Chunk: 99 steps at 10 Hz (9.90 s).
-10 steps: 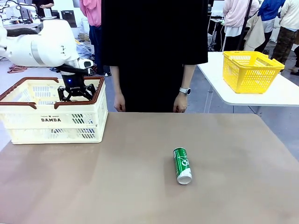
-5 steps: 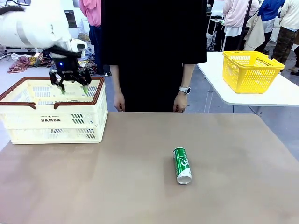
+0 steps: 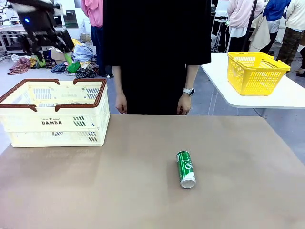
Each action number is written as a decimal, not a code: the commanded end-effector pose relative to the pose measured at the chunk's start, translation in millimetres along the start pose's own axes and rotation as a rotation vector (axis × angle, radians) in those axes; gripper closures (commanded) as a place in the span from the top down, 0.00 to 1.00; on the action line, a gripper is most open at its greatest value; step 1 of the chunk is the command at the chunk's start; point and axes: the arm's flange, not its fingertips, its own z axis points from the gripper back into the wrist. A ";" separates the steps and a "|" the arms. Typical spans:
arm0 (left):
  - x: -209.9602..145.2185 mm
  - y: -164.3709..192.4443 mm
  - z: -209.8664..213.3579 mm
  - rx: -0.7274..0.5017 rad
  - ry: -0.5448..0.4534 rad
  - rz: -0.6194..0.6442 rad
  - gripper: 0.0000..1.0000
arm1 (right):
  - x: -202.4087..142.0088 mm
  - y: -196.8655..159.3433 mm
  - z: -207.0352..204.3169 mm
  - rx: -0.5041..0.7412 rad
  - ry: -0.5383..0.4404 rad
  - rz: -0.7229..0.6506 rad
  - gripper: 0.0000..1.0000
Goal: Place the drinks into the Shopping basket.
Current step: Pick up one drink and place it into the Shopping basket.
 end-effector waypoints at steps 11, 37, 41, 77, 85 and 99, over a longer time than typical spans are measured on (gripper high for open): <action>-170.4 196.1 -144.9 -1.150 -0.074 0.253 1.00 | -2.7 4.5 -0.8 -0.001 0.002 -0.012 1.00; -162.3 -226.8 -130.8 -0.533 0.267 0.081 1.00 | -2.7 4.5 -0.8 -0.001 0.002 -0.012 1.00; -190.4 -238.1 -129.2 -0.542 0.273 0.040 1.00 | -2.7 4.5 -0.8 -0.001 0.002 -0.012 1.00; -119.2 -401.4 -389.6 0.043 0.294 0.052 0.00 | -2.7 4.5 -0.8 -0.001 0.002 -0.012 1.00; -125.2 -384.3 -326.0 -0.032 0.195 0.031 0.00 | -2.7 4.5 -0.8 -0.001 0.002 -0.012 1.00; -279.9 -317.9 -143.5 0.098 0.096 -0.373 0.00 | -2.7 4.5 -0.8 -0.001 0.002 -0.012 1.00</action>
